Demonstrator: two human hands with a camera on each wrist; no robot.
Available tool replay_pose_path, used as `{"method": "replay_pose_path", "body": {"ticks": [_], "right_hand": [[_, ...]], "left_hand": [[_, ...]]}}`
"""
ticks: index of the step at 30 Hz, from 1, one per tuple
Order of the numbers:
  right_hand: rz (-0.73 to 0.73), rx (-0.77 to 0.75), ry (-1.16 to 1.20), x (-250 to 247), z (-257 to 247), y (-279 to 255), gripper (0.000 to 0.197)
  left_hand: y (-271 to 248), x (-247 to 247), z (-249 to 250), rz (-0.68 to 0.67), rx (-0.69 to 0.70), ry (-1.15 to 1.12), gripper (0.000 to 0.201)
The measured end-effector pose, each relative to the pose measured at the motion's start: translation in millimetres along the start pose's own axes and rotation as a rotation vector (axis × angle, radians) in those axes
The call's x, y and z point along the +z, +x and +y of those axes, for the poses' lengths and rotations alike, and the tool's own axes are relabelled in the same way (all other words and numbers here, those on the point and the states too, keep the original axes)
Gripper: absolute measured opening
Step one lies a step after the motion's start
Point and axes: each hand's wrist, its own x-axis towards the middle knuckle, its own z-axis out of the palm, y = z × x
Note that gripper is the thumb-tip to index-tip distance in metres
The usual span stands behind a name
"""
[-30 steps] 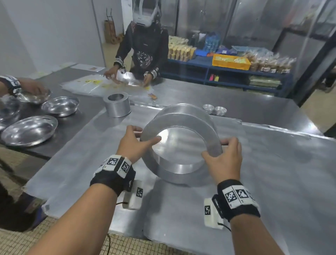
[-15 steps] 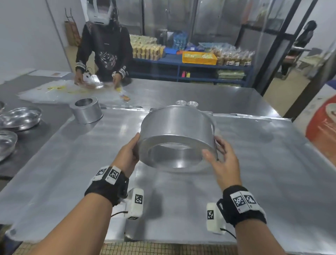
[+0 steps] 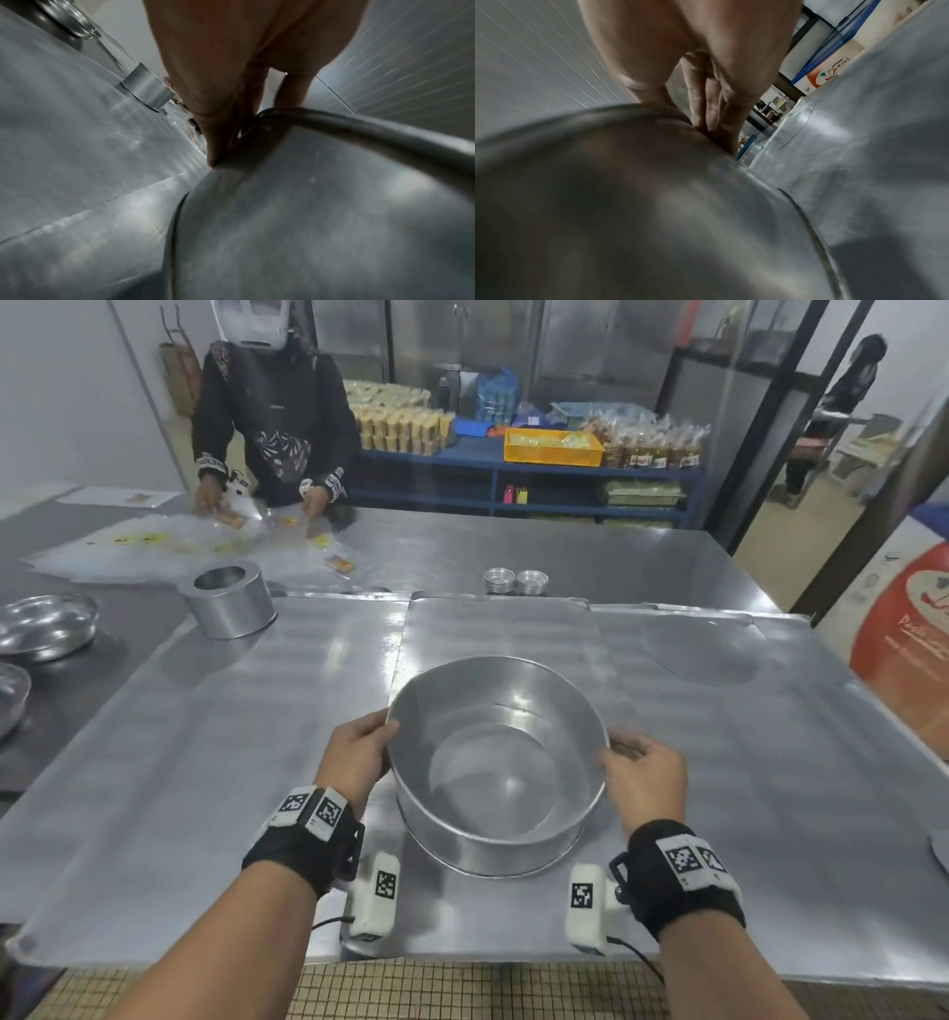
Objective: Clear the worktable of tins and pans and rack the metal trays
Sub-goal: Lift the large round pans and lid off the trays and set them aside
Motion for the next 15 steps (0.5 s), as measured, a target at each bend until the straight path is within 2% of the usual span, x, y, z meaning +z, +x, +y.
{"method": "replay_pose_path", "body": {"ticks": [2, 5, 12, 15], "right_hand": [[0.025, 0.02, -0.069, -2, 7, -2, 0.028], [0.04, 0.044, -0.14, -6, 15, -4, 0.029], [-0.015, 0.094, -0.262, -20, 20, -4, 0.025], [-0.045, 0.091, -0.281, -23, 26, -3, 0.026]], "left_hand": [[-3, -2, -8, -0.005, 0.009, 0.073, 0.034], [-11, -2, -18, -0.039, 0.025, 0.143, 0.041], [-22, 4, -30, -0.061, 0.029, 0.3, 0.035], [-26, 6, -30, -0.071, 0.024, 0.351, 0.039]]}}
